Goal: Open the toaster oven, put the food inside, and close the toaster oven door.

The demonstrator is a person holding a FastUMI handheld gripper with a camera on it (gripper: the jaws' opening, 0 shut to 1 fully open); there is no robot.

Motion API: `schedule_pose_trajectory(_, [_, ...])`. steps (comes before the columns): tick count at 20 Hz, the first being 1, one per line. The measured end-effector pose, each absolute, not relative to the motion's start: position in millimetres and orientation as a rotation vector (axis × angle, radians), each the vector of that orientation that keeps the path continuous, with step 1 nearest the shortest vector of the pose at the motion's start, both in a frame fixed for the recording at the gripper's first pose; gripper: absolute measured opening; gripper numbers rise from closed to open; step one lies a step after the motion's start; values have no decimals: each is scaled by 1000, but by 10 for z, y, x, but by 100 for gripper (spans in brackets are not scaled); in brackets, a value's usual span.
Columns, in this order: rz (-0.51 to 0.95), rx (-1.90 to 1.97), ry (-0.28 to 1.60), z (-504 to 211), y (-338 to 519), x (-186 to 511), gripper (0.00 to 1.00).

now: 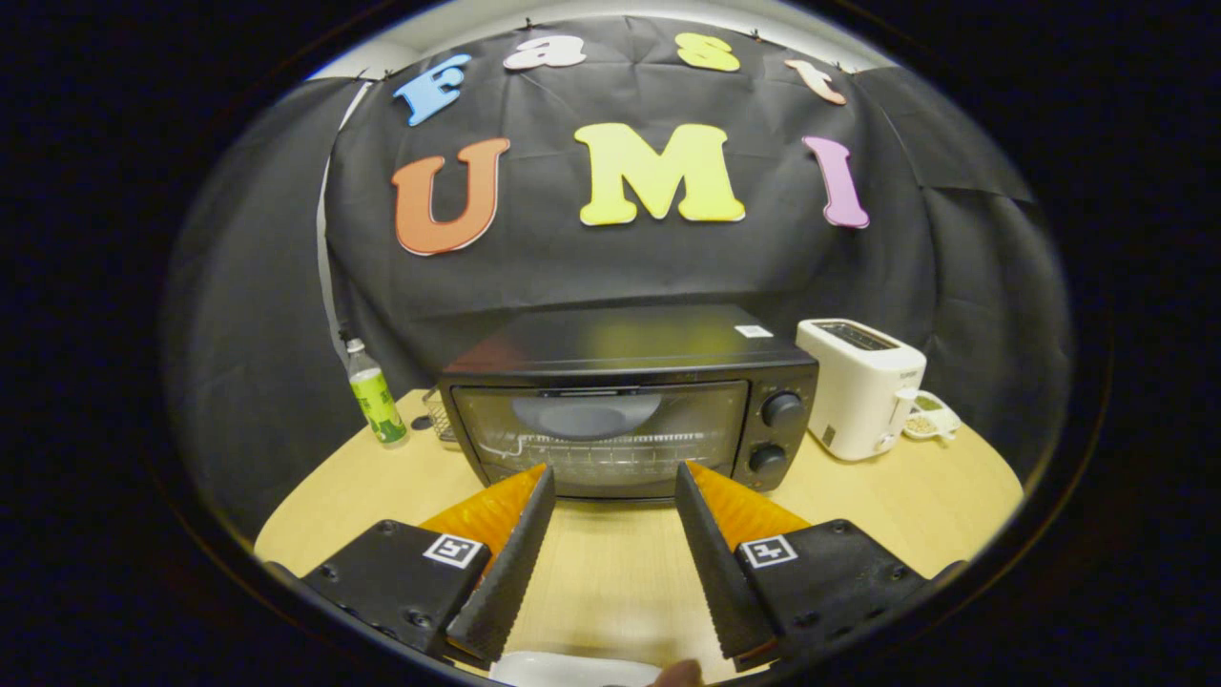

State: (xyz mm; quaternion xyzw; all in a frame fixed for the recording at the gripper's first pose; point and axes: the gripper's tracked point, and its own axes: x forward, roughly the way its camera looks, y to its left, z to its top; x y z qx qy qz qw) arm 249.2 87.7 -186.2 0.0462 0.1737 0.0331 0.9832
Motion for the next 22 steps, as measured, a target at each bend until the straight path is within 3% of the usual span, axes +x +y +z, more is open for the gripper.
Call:
schedule_pose_trajectory(7, [69,88,231,-1082,754,1944,84])
schedule_pose_trajectory(9, [68,64,209,-889,693,1710,98])
schedule_pose_trajectory(10, [65,54,192,-780,681,1572,100])
schedule_pose_trajectory(22, [109,52,95,-357,800,234,100])
